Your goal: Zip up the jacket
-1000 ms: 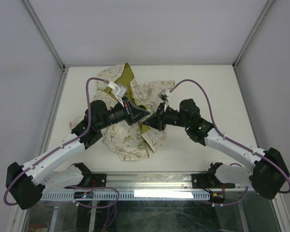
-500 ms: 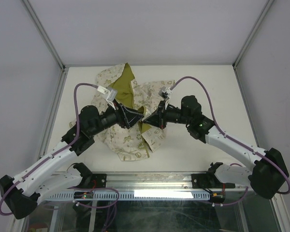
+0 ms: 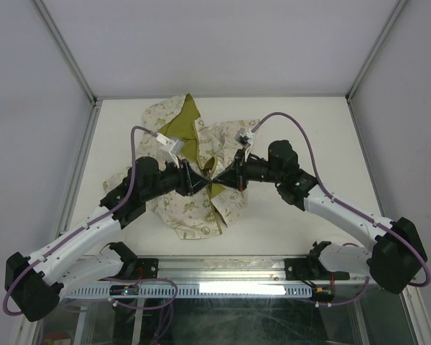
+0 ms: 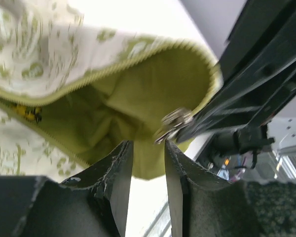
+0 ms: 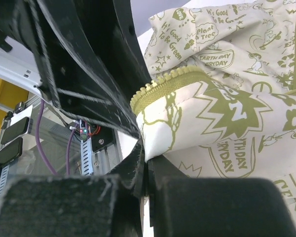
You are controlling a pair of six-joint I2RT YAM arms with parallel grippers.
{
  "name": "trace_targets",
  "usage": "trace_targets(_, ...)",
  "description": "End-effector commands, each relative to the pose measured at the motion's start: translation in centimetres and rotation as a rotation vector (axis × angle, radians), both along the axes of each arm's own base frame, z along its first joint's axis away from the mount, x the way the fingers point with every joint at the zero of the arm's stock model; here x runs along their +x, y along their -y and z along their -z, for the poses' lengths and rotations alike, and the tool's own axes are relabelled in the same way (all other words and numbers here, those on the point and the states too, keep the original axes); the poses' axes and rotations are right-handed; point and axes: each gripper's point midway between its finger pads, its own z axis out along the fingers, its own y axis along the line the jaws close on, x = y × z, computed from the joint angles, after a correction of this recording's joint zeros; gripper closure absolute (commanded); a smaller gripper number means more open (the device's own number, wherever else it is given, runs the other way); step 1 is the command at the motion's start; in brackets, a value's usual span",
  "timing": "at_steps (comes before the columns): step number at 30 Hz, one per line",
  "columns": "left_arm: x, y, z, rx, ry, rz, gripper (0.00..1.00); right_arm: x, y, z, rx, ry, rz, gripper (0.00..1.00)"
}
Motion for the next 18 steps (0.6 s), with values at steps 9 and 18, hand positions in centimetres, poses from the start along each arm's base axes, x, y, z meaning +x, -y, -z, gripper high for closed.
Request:
trace_targets(9, -1.9, -1.1, 0.6, -0.024, -0.083, -0.002, 0.59, 1.0, 0.0, -4.5, 0.076, 0.111, 0.013, 1.00)
trace_targets(18, 0.1, -0.8, -5.0, -0.284, -0.029, -0.085, 0.47, 1.4, -0.1, -3.3, 0.062, 0.114, 0.016, 1.00)
